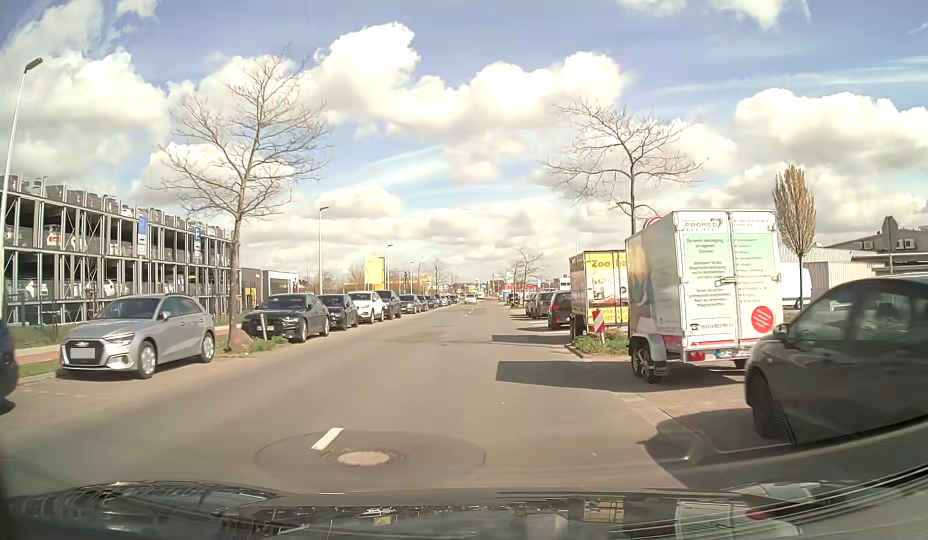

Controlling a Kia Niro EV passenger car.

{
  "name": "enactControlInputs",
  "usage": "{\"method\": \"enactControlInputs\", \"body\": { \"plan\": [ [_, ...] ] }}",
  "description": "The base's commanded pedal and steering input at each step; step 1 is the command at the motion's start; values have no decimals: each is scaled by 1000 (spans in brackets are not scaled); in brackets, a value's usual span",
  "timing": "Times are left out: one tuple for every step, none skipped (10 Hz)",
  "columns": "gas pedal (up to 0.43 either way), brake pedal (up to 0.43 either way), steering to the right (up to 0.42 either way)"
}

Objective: Follow the waypoints while adhering to traffic rules and regulations

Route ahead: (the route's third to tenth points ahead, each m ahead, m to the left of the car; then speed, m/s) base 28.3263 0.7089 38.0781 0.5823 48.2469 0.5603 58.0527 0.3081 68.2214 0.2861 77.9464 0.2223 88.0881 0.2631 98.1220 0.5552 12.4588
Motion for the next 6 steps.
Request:
{"method": "enactControlInputs", "body": {
  "plan": [
    [0, 0, -1],
    [0, 0, -1],
    [0, 0, -1],
    [0, 0, -1],
    [0, 0, -3],
    [0, 0, -4]
  ]
}}
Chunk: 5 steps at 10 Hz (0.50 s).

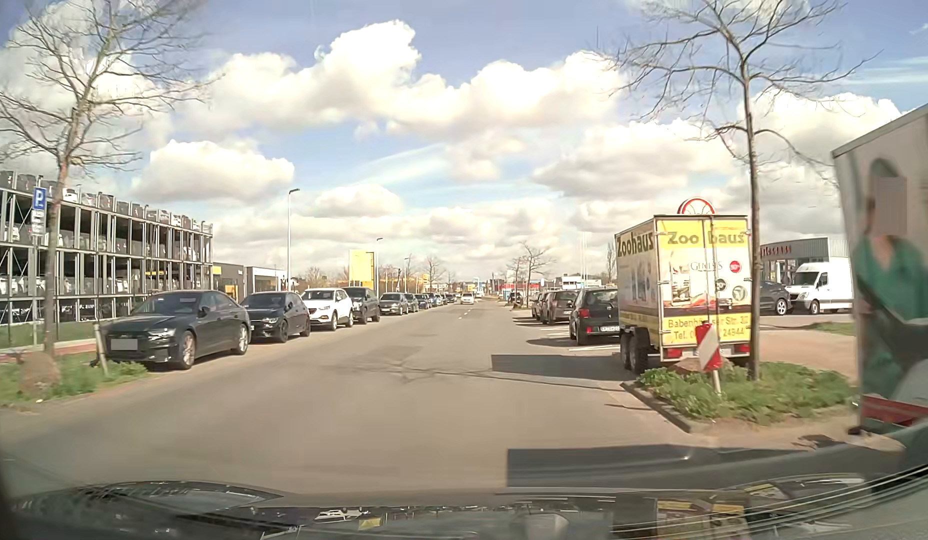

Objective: Follow the waypoints while adhering to traffic rules and regulations

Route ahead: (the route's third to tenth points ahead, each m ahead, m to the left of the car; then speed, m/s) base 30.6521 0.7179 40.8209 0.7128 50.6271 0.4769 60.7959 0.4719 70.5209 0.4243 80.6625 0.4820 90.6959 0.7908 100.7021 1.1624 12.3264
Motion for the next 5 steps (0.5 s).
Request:
{"method": "enactControlInputs", "body": {
  "plan": [
    [0, 0, -3],
    [0, 0, -3],
    [0, 0, -3],
    [0, 0, -3],
    [0, 0, -3]
  ]
}}
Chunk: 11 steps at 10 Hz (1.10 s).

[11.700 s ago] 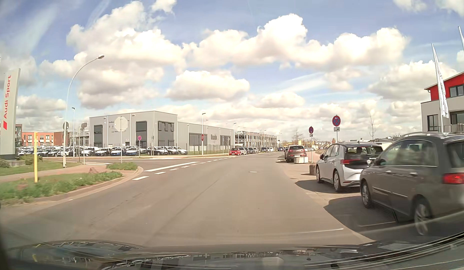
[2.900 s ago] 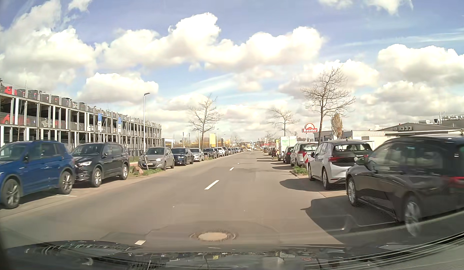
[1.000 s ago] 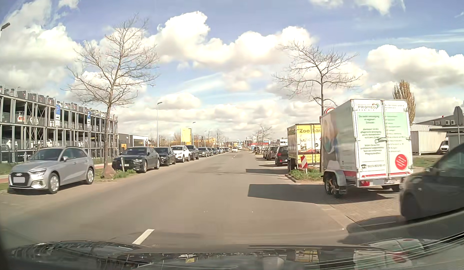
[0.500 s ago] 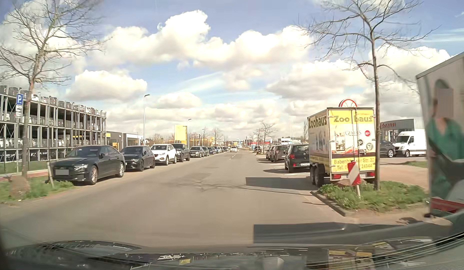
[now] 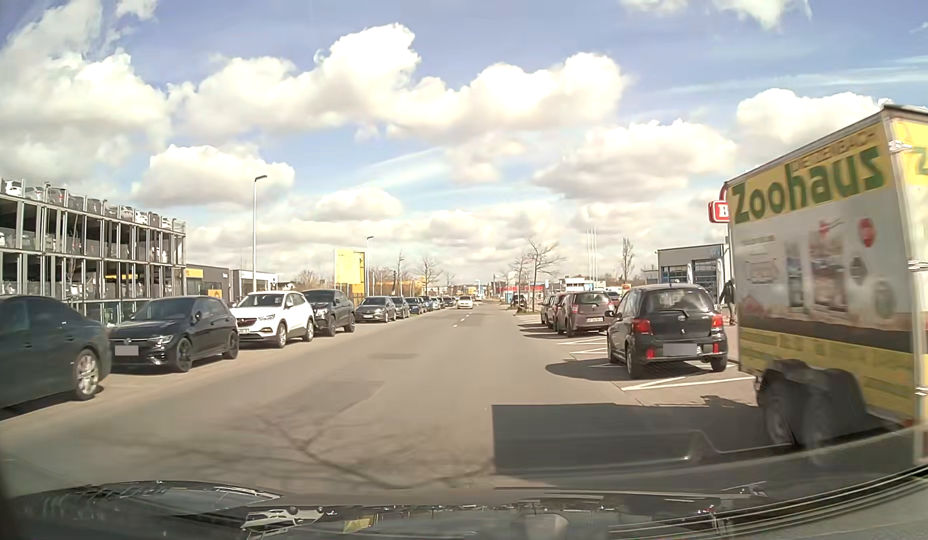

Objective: Follow the waypoints while adhering to traffic rules and regulations

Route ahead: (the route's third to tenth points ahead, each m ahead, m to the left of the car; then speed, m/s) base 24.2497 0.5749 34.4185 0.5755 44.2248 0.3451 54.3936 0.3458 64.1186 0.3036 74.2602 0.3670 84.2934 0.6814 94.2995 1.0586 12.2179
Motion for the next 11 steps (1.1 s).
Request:
{"method": "enactControlInputs", "body": {
  "plan": [
    [0, 0, -3],
    [0, 0, -3],
    [0, 0, -3],
    [0, 0, -3],
    [0, 0, -3],
    [0, 0, -4],
    [0, 0, -4],
    [0, 0, -4],
    [0, 0, -4],
    [0, 0, -3],
    [0, 0, -4]
  ]
}}
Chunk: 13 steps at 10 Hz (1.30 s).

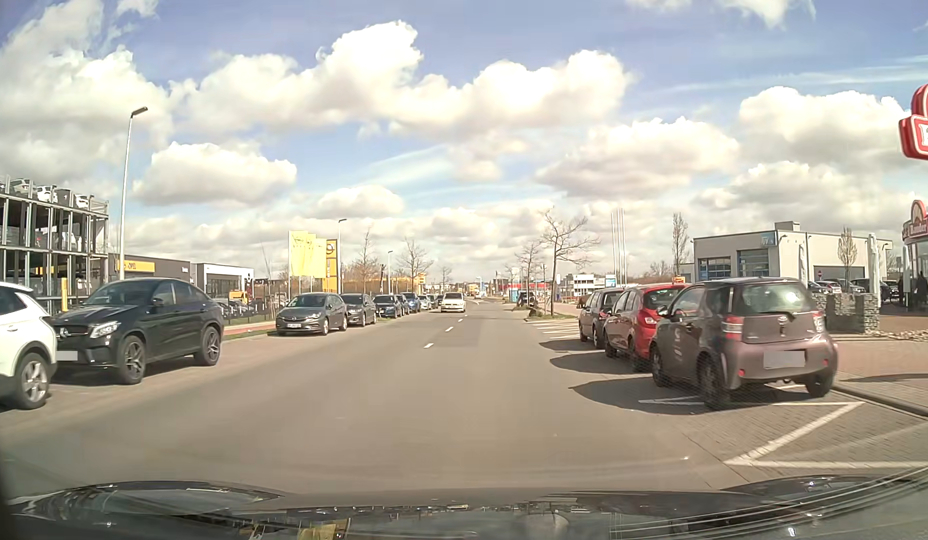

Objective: Follow the waypoints while adhering to traffic rules and regulations

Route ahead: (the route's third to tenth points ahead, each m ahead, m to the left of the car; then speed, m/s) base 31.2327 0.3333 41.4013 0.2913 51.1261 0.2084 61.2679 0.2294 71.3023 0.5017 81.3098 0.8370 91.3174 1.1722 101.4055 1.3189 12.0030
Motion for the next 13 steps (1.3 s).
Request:
{"method": "enactControlInputs", "body": {
  "plan": [
    [0, 0, -4],
    [0, 0, -4],
    [0, 0, -4],
    [0, 0, -3],
    [0, 0, -3],
    [0, 0, -4],
    [0, 0, -4],
    [0, 0, -4],
    [0, 0, -4],
    [0, 0, -4],
    [0, 0, -3],
    [8, 0, -4],
    [39, 0, -4]
  ]
}}
